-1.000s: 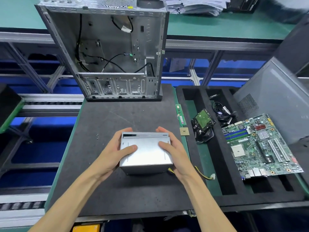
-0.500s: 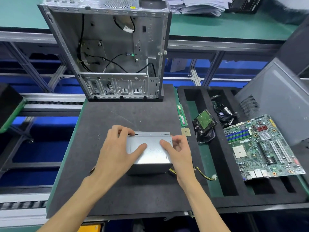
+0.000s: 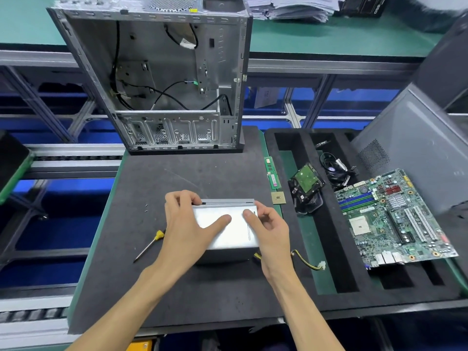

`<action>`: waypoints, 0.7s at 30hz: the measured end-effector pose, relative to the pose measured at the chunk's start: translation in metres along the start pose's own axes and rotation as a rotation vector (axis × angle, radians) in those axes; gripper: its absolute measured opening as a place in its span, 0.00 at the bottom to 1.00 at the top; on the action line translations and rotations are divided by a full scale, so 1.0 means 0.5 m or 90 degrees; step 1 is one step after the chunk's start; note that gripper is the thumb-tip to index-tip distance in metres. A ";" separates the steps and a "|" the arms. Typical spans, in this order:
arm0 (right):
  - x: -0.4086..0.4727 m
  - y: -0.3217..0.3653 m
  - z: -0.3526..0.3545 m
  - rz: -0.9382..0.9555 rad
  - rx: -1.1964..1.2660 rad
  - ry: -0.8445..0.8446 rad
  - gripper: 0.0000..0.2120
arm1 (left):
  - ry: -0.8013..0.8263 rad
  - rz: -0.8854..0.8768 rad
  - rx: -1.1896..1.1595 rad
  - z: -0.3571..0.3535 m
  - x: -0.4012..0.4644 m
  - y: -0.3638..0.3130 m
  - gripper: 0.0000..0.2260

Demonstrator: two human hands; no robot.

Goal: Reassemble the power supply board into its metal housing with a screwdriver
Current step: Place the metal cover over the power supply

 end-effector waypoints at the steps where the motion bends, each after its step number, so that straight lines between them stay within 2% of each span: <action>1: 0.001 0.000 0.000 -0.001 -0.006 -0.003 0.09 | 0.003 0.001 0.009 -0.001 0.003 -0.002 0.25; 7: 0.003 0.003 0.001 -0.017 -0.021 -0.020 0.11 | 0.010 0.000 0.046 0.002 0.010 -0.003 0.26; 11: 0.004 -0.004 -0.002 -0.036 -0.012 -0.012 0.11 | 0.010 0.023 0.019 -0.002 0.012 -0.004 0.26; 15: 0.008 0.000 -0.006 -0.040 -0.012 0.004 0.12 | 0.049 0.137 -0.098 -0.003 0.011 0.030 0.24; 18: 0.011 0.004 -0.007 -0.047 -0.003 0.019 0.09 | 0.060 0.255 -0.277 0.000 0.000 0.062 0.17; 21: 0.009 0.008 -0.017 -0.072 -0.009 0.050 0.15 | 0.048 0.325 -0.349 -0.002 -0.014 0.086 0.13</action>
Point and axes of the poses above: each hand's wrist, its own x-axis towards the middle knuckle, its own z-axis out of the back of the hand, y = z × x, the point moved 8 cm from there along x, towards the middle knuckle, and after that the axes turned 9 degrees about -x, right-handed, at the moved point
